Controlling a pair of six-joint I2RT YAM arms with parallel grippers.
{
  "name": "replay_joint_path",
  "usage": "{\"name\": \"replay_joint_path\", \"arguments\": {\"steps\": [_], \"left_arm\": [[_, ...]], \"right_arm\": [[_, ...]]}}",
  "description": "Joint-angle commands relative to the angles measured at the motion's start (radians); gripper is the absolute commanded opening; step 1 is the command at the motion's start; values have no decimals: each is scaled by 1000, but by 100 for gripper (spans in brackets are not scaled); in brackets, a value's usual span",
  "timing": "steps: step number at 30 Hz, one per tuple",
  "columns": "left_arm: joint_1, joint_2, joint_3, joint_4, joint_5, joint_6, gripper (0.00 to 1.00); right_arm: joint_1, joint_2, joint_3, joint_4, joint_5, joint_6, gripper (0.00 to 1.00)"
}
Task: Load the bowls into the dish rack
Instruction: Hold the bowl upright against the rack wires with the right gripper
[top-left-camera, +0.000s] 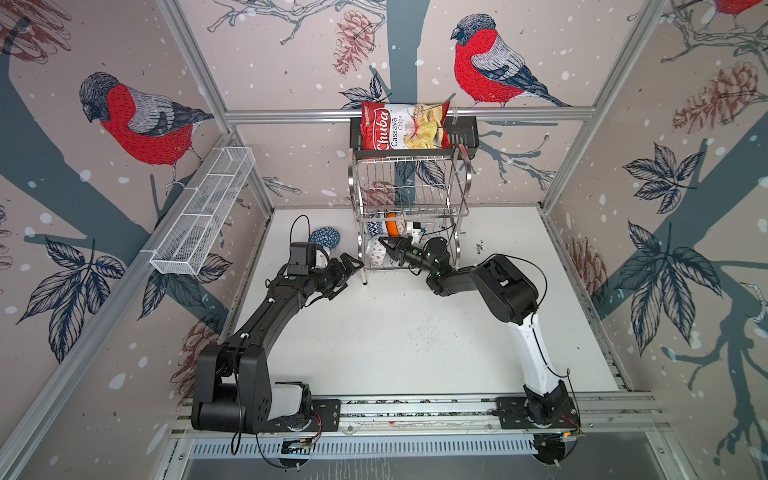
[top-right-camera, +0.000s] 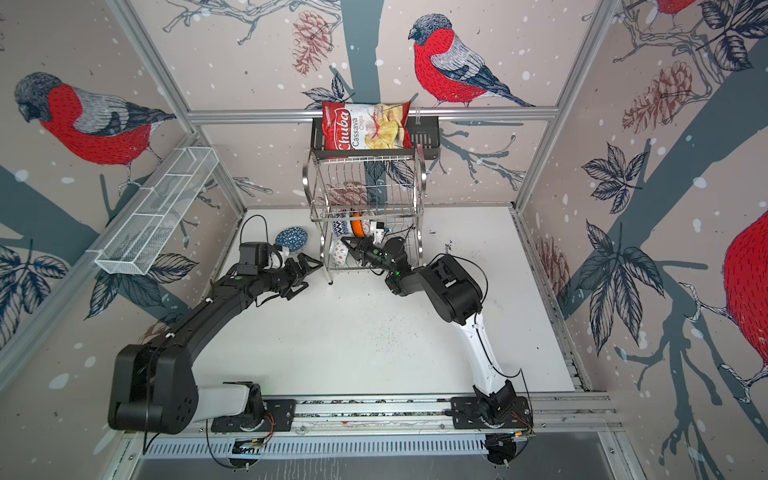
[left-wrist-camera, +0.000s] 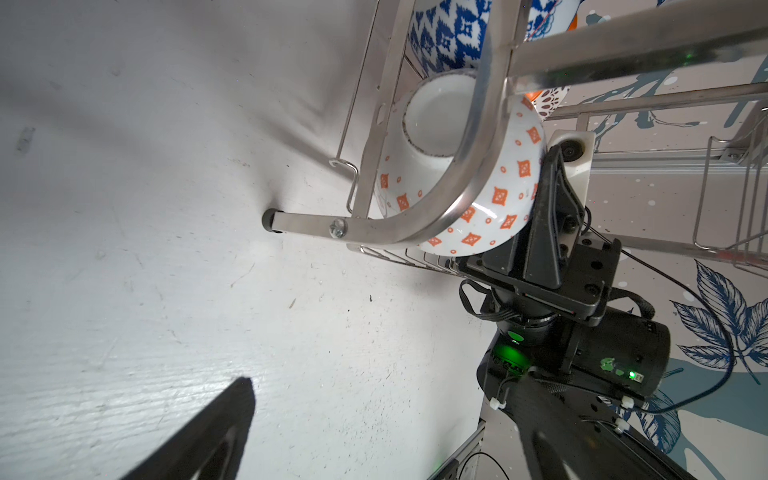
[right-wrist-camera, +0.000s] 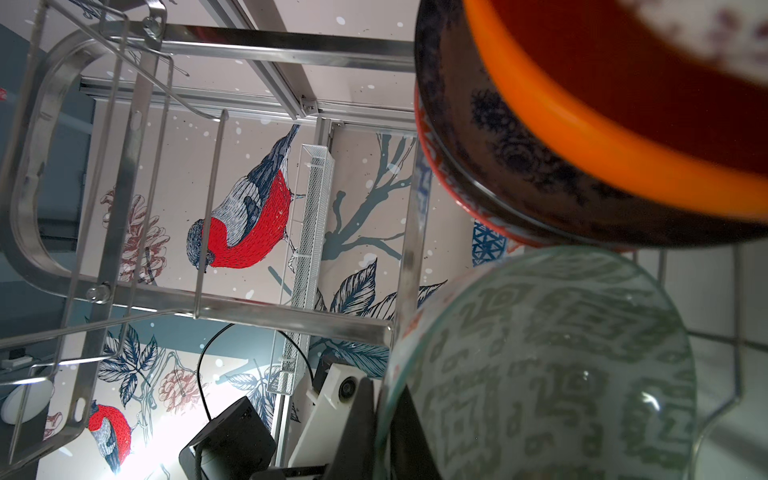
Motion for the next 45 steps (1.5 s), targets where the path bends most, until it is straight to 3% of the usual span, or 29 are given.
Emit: {"name": "replay_joint_path", "arguments": {"steps": [1,24,45], "left_arm": [[0,-7,7,-9,1,18,97],[-32,-6,10,73,58,3,97],[-33,14,16,78,57,0,97]], "right_arm": [[2,4,2,35,34,0,0],[-5,-56,-70,-54,54,-51,0],[-4,-81,-29,-220,46,-147,10]]}}
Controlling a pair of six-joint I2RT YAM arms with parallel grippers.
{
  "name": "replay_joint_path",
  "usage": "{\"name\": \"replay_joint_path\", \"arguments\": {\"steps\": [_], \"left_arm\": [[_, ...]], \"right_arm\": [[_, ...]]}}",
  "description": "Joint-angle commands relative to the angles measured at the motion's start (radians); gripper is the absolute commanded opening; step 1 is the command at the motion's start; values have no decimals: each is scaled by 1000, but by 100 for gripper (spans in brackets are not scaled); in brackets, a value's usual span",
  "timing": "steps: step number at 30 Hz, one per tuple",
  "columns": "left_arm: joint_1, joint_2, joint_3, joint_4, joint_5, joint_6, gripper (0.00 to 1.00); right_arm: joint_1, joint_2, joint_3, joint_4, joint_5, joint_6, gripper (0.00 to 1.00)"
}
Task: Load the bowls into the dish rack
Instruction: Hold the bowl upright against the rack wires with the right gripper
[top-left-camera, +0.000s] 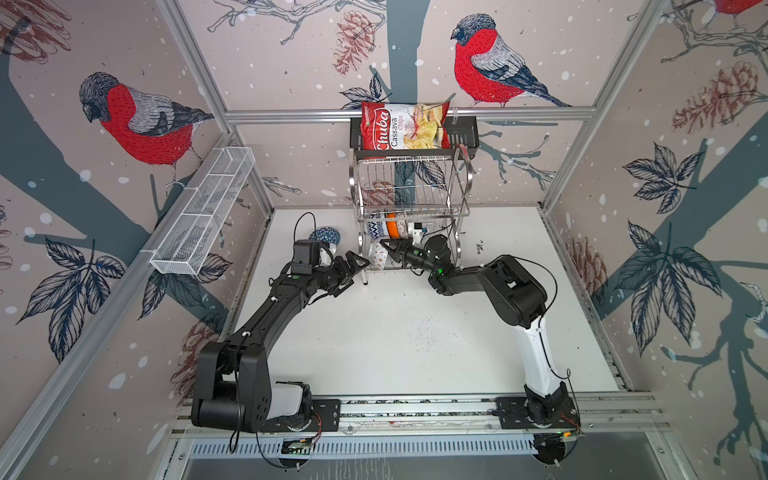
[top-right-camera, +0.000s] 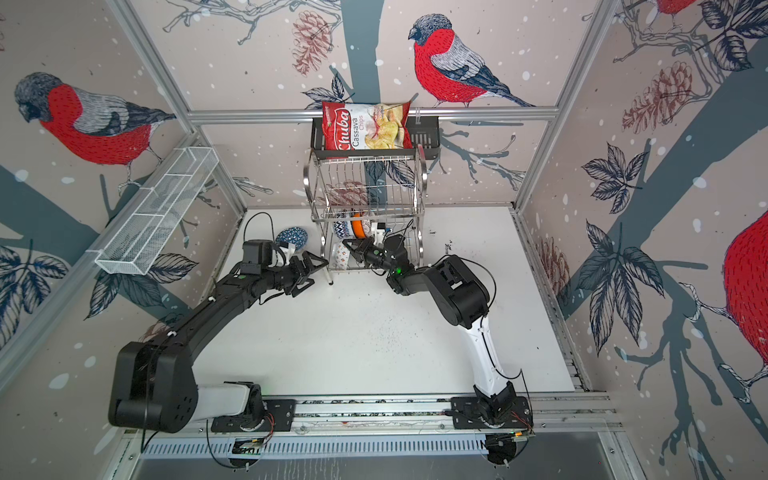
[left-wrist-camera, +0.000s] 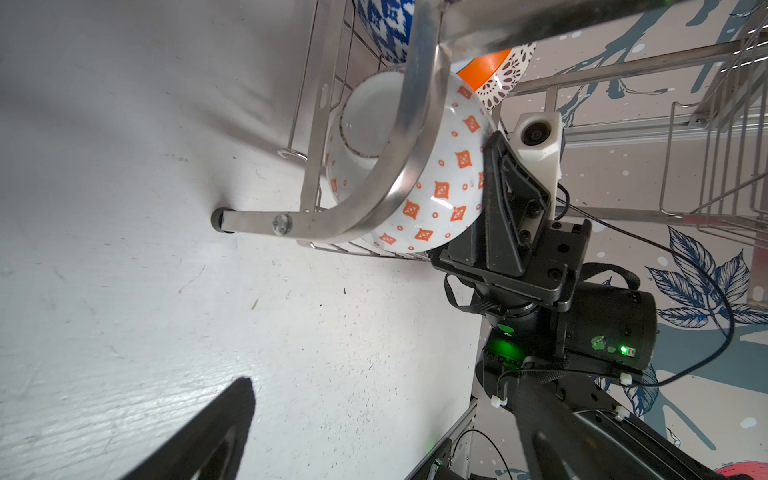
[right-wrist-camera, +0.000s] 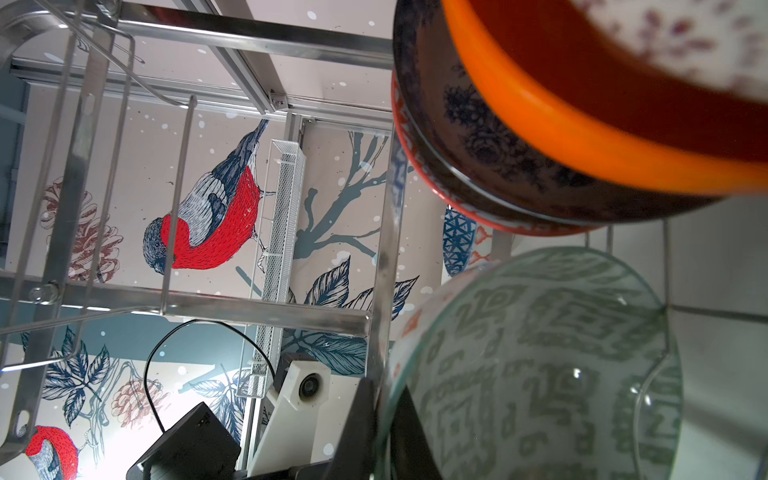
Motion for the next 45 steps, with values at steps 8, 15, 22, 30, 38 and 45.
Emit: {"name": "replay_joint_path", "arguments": {"steps": [8,15,22,30,38,45], "left_arm": [[-1,-2,1,29,4,4,97],[0,-2,0,27,4,5,97],[1,1,6,26,4,5,97],[0,5,13,26,0,5,97],[1,8,15,26,-1,5,97],[1,13,22,25,-1,5,97]], "right_arm": [[6,15,46,-82,28,-53,13],[16,26,71,-111,17,-64,15],[19,23,69,-109,14,-66,19],[18,21,72,-112,9,-69,24],[17,20,73,-115,0,-67,28],[17,15,69,-108,-1,-69,34]]}}
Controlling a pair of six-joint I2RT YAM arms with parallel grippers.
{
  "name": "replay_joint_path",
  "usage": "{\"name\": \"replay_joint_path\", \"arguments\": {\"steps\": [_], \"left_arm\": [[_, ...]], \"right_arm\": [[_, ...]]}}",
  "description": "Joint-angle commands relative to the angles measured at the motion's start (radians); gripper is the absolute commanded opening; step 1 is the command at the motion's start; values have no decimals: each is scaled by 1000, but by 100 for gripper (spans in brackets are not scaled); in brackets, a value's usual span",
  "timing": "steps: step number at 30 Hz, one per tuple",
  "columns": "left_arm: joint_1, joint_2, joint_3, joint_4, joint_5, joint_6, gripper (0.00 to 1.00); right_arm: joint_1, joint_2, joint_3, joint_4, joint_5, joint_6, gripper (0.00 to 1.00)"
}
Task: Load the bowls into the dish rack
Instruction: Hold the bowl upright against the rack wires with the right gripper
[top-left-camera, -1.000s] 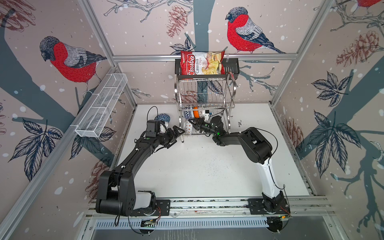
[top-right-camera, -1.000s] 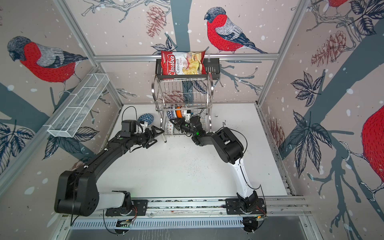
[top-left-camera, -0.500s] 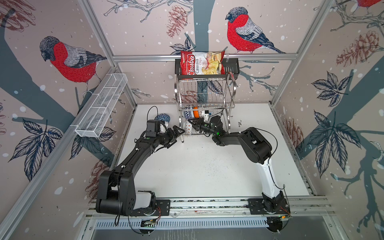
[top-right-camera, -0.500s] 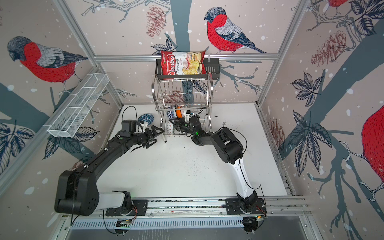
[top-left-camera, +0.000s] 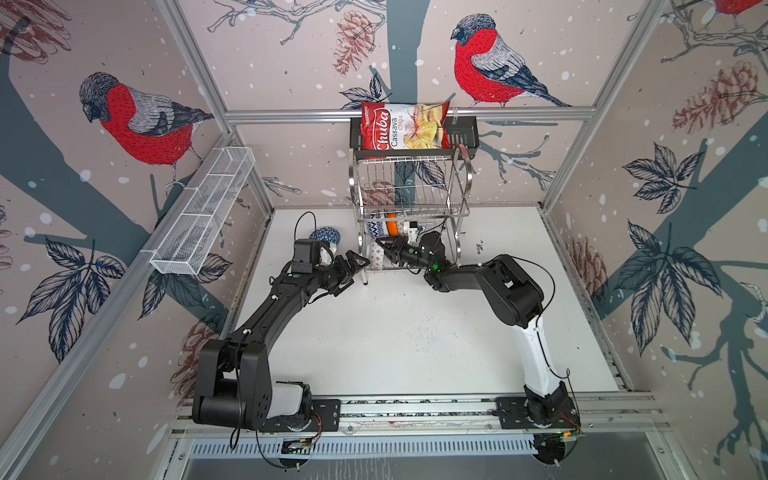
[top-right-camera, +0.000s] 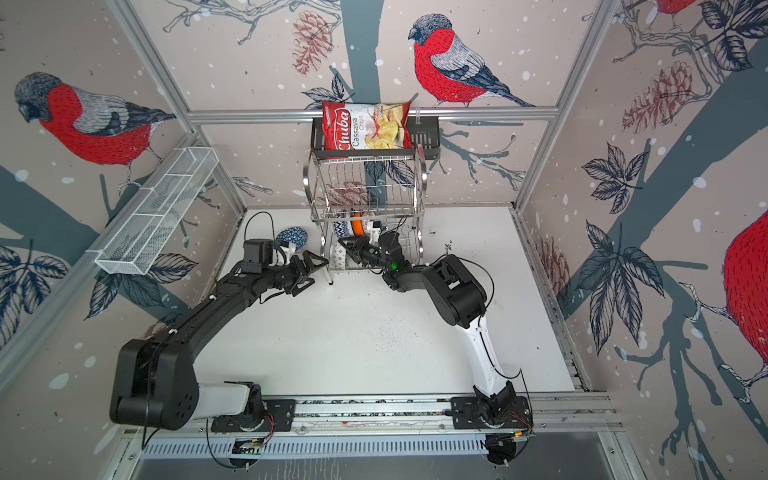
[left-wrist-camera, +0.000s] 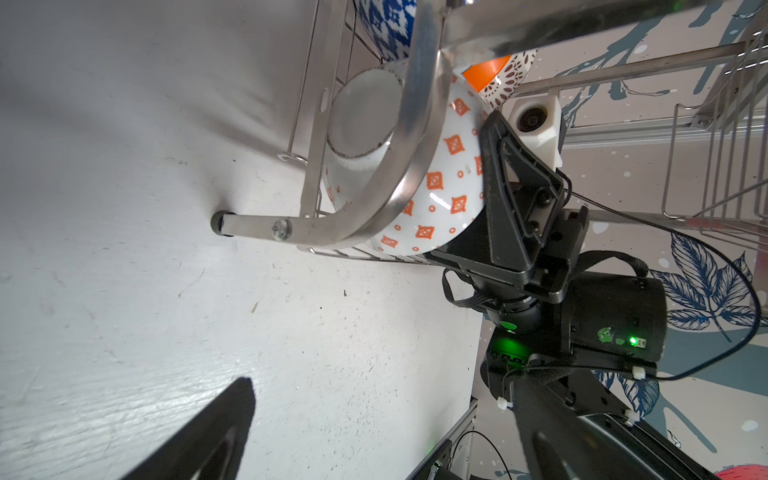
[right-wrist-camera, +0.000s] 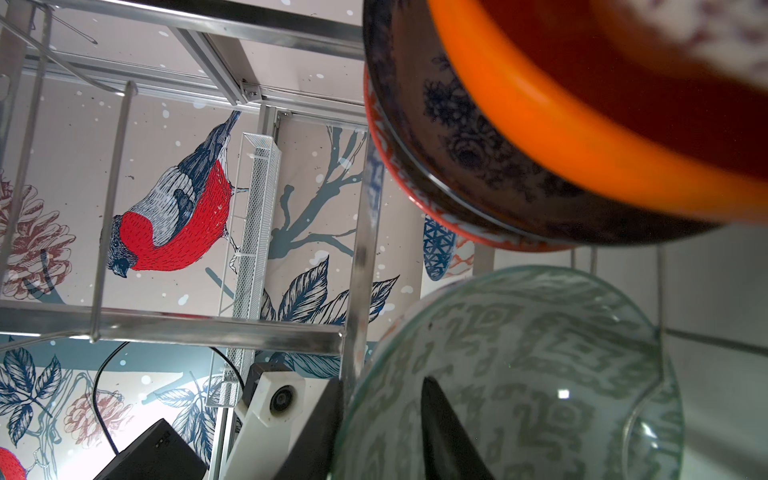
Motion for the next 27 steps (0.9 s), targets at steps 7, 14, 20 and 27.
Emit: {"name": "replay_joint_path", "arguments": {"steps": [7,14,20,27], "left_arm": [[1,3,14,20,-3,8,97],[0,2,10,18,-3,6,97],[0,10,15,21,0,5,97],[0,19,24,26,1,5,97]], "right_arm": [[-1,-8,2,4,-7,-11,39],[1,-15,-6,17,-7,-8,44],[1,-24,-11,24,-4,-5,47],[1,-41,-17,20,-7,-11,49]]}}
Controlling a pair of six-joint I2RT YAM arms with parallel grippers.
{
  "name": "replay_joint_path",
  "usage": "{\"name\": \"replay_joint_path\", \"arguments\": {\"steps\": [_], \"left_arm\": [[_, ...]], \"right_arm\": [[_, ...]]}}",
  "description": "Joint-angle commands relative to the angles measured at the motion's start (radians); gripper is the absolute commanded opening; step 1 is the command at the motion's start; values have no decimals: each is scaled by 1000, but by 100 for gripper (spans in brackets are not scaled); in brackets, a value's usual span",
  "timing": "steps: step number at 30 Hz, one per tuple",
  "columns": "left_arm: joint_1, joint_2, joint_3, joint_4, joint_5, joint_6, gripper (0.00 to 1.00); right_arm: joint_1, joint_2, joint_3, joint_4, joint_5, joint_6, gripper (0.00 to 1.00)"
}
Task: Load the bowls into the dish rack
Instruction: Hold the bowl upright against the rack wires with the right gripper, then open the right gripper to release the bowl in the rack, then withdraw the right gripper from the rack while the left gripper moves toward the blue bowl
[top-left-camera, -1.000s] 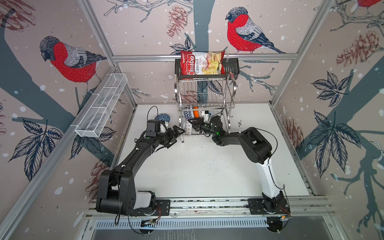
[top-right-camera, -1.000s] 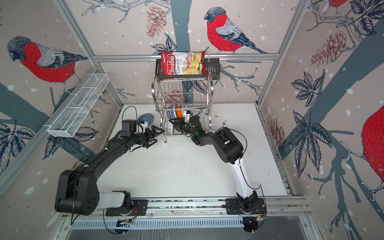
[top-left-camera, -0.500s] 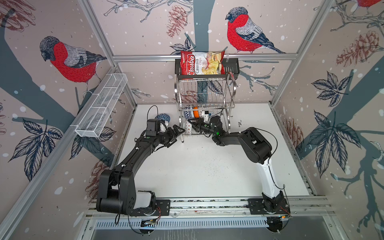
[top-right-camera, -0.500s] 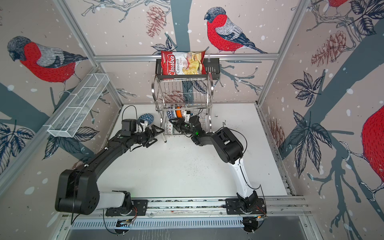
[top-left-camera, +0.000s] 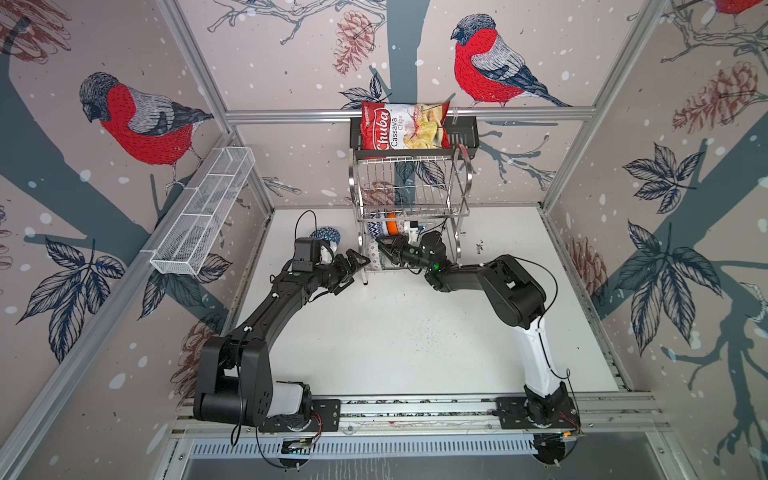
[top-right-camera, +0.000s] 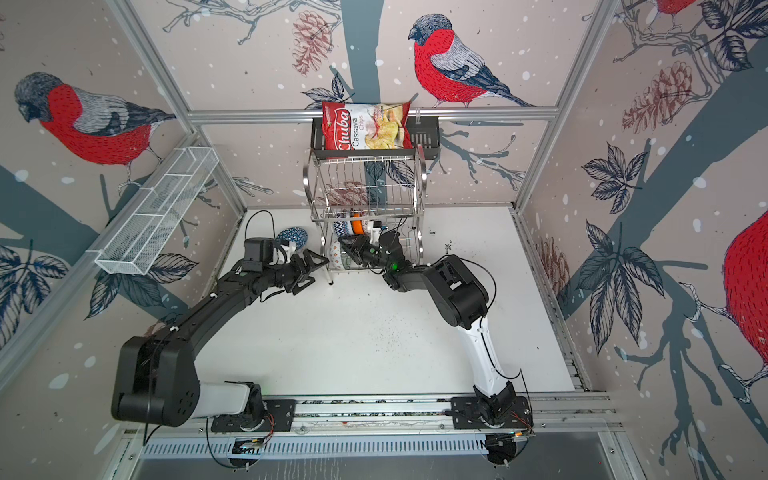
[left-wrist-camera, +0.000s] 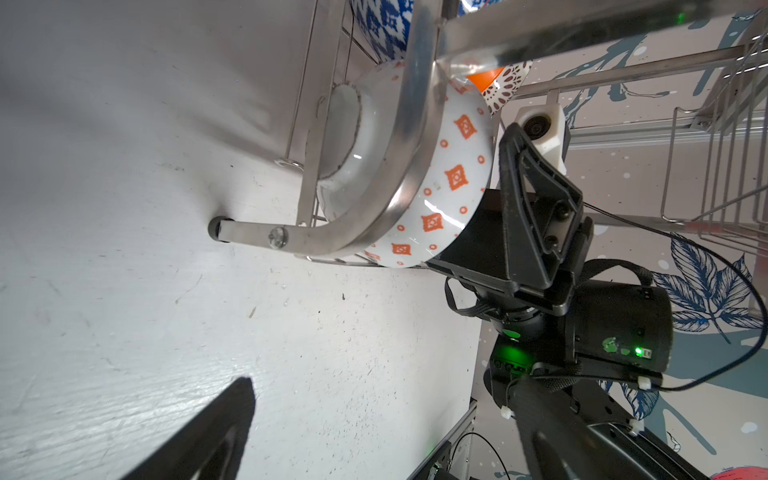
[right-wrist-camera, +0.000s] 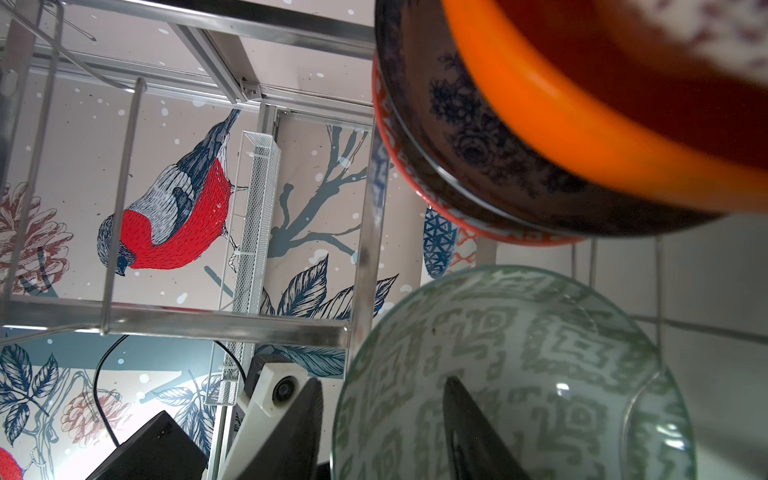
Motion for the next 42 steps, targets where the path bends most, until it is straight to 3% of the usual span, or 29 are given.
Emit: {"name": "replay_joint_path", "arguments": {"steps": [1,11,20,29,32,36,42], "left_arm": [[1,3,12,26,1,6,97],[16,-5,63,-24,-51,35,97],[108,23,124,-77,-55,91,97],[139,54,191,-102,-94,137,97],[165,83,208,-103,-100,144,97],[221,145,261,-107,-111,166,97],[290,311,365,-154,-142,208,97]], "right_arm": [[1,-22,-4,26,-7,-12,50],[-4,-63,-25,-5,-5,-48,60],[-20,-153,-138,13,-9,-78,69],[-24,-288,-268,-45,-7,-166,82],[-27,-344,-306,-95,-12,-208,86],[-27,-435,-367,-178,-13,-278,100],[-28,-574,-449,-315,29,-396,99]]}}
